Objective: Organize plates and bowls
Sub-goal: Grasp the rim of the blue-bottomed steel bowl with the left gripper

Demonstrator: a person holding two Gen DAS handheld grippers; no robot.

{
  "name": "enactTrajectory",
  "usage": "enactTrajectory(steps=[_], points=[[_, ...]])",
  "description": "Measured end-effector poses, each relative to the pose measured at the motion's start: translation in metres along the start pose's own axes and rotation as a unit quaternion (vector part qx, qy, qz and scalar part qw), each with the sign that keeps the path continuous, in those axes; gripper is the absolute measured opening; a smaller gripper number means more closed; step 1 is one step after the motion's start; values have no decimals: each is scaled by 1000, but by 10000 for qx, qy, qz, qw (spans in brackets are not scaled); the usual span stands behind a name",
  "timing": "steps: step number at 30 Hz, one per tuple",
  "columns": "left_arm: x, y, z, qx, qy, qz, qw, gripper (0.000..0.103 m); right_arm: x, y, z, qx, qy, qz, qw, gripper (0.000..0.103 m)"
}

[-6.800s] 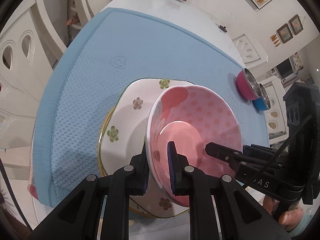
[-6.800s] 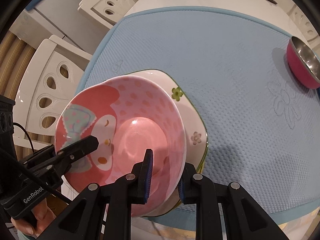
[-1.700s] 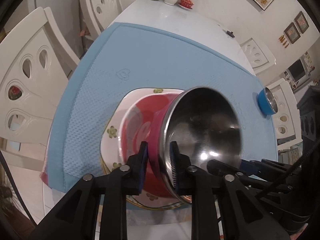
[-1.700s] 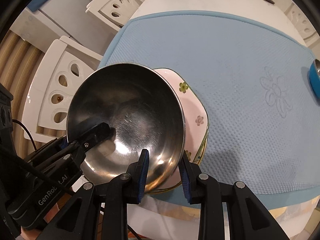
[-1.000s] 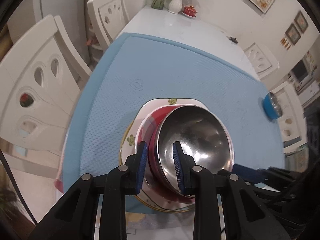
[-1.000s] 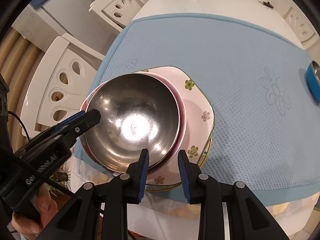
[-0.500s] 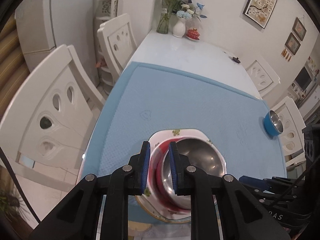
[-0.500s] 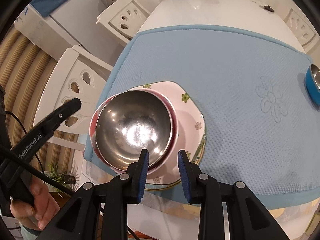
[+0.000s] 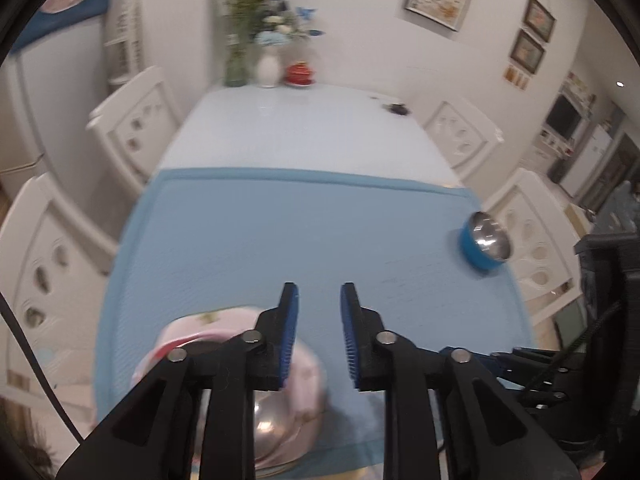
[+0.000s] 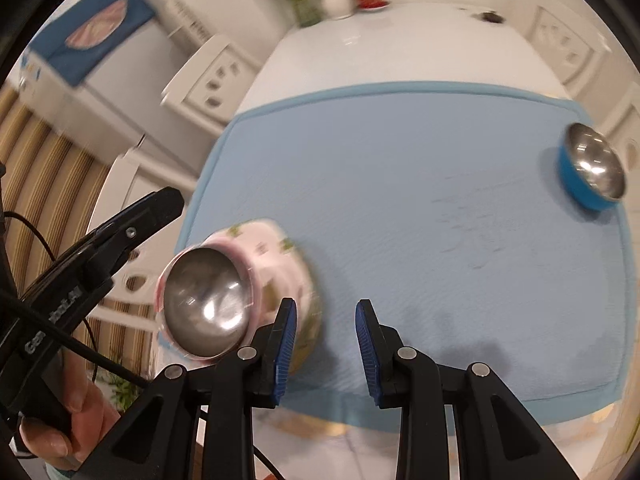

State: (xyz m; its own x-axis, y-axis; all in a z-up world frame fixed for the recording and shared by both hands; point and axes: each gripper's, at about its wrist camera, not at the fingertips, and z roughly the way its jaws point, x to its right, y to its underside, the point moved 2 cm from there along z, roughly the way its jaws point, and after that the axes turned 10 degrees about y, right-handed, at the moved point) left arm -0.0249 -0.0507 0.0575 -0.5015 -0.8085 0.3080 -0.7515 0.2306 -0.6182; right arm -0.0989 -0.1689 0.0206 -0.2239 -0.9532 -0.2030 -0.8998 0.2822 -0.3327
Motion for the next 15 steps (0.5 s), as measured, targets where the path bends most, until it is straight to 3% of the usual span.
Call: enactTrajectory(steps=[6, 15], points=[[61, -26, 42, -88, 426, 234, 9988, 26, 92, -17, -10, -46, 175, 760, 9969, 39], [147, -48, 127, -453, 963, 319, 9938, 27, 223, -41, -16, -84, 444, 1670, 9849, 42]])
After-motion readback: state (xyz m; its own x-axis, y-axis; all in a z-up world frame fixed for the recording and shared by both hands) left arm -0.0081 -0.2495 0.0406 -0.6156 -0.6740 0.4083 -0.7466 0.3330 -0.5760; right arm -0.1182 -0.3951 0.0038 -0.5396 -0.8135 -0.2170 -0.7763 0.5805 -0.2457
